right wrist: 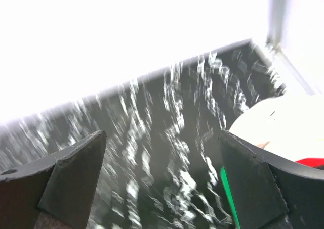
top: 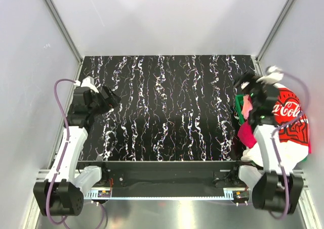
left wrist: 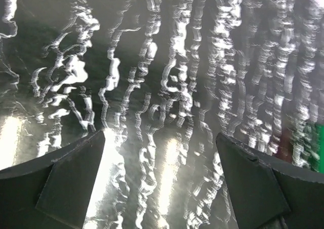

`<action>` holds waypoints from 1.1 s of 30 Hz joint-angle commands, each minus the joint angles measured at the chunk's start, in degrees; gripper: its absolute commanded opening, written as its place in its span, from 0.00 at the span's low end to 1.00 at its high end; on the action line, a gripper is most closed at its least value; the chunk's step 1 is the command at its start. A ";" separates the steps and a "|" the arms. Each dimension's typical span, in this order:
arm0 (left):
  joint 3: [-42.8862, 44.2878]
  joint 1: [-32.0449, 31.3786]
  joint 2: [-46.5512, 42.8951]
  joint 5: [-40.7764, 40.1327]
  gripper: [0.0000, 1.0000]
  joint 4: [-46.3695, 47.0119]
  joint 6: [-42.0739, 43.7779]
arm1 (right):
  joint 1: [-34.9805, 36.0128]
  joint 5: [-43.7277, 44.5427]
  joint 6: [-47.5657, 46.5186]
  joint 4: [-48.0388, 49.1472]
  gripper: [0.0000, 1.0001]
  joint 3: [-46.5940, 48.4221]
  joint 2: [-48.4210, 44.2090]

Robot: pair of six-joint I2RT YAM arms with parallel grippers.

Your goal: Fold and stack the t-shirts

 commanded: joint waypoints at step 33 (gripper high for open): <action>-1.00 2.47 -10.04 8.78 0.99 -9.02 7.92 | -10.96 19.89 12.49 -67.49 0.33 33.99 16.70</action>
